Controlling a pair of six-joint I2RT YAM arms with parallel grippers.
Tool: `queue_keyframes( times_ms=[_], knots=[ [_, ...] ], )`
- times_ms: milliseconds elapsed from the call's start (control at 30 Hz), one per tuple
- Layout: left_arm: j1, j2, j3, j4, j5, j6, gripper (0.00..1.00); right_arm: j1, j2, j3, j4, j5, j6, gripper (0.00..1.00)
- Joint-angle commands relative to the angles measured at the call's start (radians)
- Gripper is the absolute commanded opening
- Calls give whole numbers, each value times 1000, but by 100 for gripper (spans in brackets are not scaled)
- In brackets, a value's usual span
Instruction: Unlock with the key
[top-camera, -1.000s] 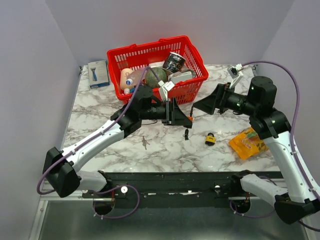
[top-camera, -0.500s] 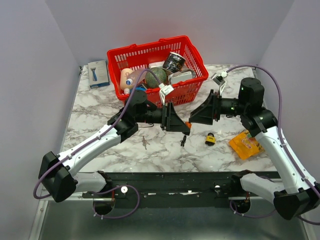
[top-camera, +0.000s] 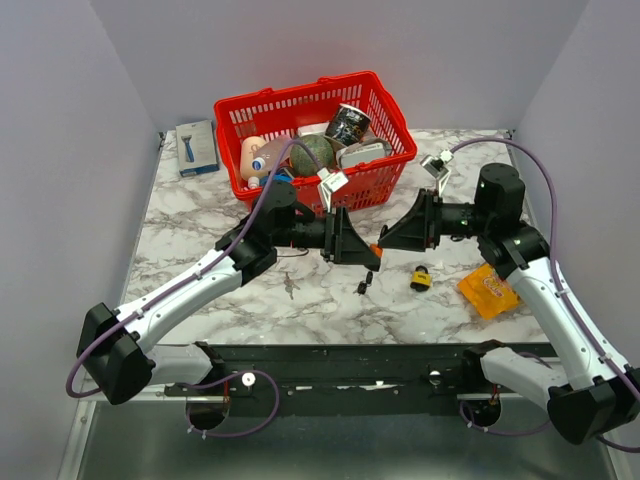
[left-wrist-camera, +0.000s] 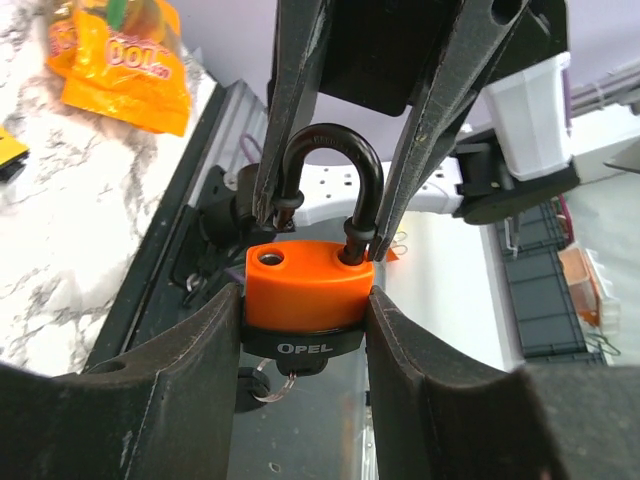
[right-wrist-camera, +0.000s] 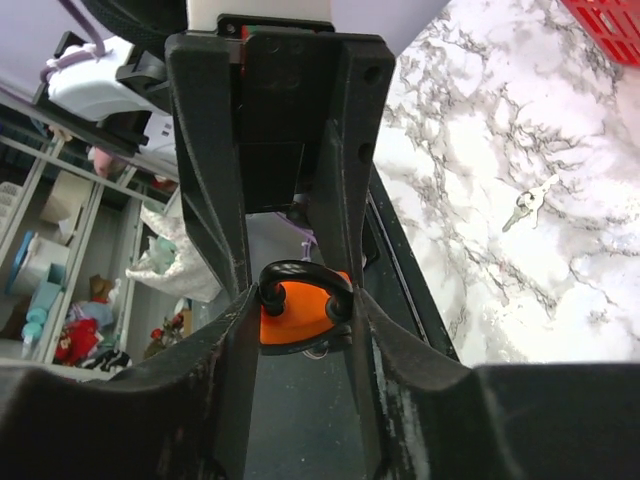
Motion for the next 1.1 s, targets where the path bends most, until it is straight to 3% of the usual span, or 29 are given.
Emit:
queue_keyframes(
  times_ms=[0,167,400,767,900,1067],
  knots=[
    [0,-28,26,-155,-174,82,0,1,-33,-37,17,22,28,45],
    [0,-32,41,-273,-300,118,0,0,-46,-68,11,58,33,36],
    [-5,-19,75,-421,-422,158,0,0,-30,-77,-3,92,34,35],
    [1,-23,44,-497,-474,191,0,0,-30,-80,-43,220,48,50],
    [35,-40,-60,-443,-373,169,0,0,-29,-92,-46,234,45,53],
    [43,1,-63,-436,-310,188,0,0,-15,-103,-88,320,28,61]
  ],
)
